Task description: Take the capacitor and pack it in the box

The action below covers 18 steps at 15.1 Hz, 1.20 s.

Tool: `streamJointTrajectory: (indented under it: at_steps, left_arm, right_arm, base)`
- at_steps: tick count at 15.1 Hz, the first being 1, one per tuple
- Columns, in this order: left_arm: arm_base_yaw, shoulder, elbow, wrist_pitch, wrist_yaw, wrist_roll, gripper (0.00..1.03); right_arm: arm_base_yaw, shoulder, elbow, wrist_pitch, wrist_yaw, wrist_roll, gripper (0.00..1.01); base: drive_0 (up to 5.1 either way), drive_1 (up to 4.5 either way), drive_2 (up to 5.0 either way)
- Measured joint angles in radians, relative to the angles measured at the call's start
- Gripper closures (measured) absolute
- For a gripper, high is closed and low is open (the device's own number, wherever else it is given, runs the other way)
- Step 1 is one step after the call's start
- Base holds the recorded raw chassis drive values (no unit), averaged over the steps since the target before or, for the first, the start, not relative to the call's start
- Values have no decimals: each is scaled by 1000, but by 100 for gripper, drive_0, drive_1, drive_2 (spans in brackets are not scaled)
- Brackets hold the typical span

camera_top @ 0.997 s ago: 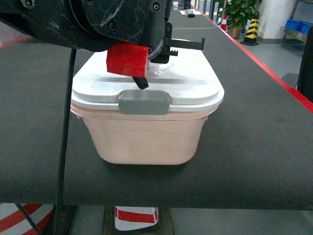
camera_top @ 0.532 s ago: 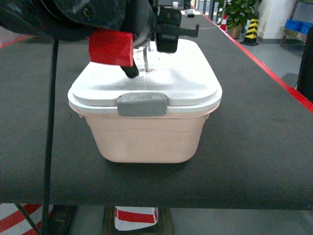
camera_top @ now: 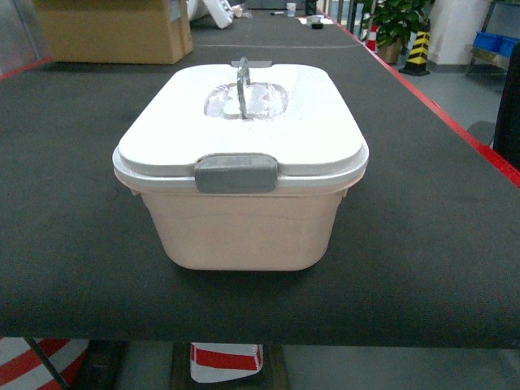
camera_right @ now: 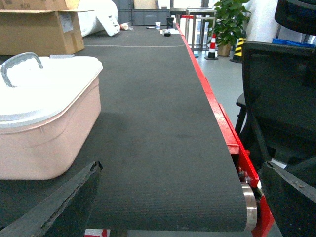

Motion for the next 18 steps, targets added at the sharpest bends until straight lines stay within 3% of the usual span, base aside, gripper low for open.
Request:
streamJointTrajectory:
  at_steps: [2, 4, 5, 6, 7, 8, 16, 18]
  left_arm:
    - [-6, -216, -152, 6, -56, 34, 5]
    - [0, -285, -190, 8, -70, 40, 5]
    - [3, -284, -172, -130, -50, 19, 9]
    - [52, -372, -187, -359, 26, -58, 23]
    - [122, -481, -293, -447, 71, -118, 37]
    - [179, -540, -384, -434, 110, -145, 49]
    - [278, -647, -537, -409, 233, -164, 80]
    - [329, -705, -595, -403, 279, -168, 96]
  right_arm:
    - [0, 0, 0, 0, 0, 0, 3]
    - [0, 0, 0, 1, 0, 0, 3]
    - [0, 0, 0, 0, 0, 0, 3]
    - [0, 0, 0, 0, 0, 0, 3]
    - [0, 0, 0, 0, 1, 0, 3]
    - [0, 0, 0, 1, 0, 0, 3]
    - [0, 0, 0, 0, 0, 0, 3]
    - [0, 0, 0, 0, 0, 0, 3]
  base:
    - [0, 0, 0]
    - [0, 0, 0]
    - [0, 0, 0]
    - [0, 0, 0]
    - [0, 0, 0]
    - [0, 0, 0]
    - [0, 0, 0]
    - [0, 0, 0]
